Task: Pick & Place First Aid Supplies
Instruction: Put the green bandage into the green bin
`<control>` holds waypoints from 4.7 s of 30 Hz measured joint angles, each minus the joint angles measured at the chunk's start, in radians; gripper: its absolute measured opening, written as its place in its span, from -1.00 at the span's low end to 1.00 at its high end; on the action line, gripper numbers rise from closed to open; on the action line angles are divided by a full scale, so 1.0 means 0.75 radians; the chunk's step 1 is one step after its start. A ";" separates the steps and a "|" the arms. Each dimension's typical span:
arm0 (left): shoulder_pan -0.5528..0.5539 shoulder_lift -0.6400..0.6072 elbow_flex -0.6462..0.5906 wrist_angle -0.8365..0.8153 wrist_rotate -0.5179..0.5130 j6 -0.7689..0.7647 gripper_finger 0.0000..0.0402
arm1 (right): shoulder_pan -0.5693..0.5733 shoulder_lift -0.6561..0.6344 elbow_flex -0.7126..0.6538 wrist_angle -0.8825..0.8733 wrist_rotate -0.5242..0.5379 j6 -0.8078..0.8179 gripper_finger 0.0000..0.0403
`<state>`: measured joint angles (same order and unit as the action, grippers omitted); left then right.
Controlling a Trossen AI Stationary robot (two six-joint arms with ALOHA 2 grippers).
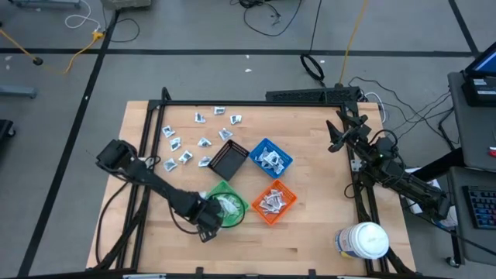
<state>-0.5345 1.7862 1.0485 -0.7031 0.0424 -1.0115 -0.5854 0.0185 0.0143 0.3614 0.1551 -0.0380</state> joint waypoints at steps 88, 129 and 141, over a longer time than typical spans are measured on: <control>0.044 -0.008 0.397 -0.229 0.195 -0.226 -0.08 | 0.000 0.000 0.000 0.000 0.001 0.000 0.31; -0.090 0.270 0.385 -0.195 0.002 -0.298 -0.96 | 0.000 0.000 0.000 0.000 0.001 0.000 0.31; -0.148 -0.021 0.385 -0.437 0.023 -0.227 -0.98 | 0.000 0.000 0.000 0.000 0.001 0.000 0.31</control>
<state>-0.6458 1.7703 1.3373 -1.0310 0.0597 -1.1818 -0.5854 0.0185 0.0141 0.3614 0.1555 -0.0380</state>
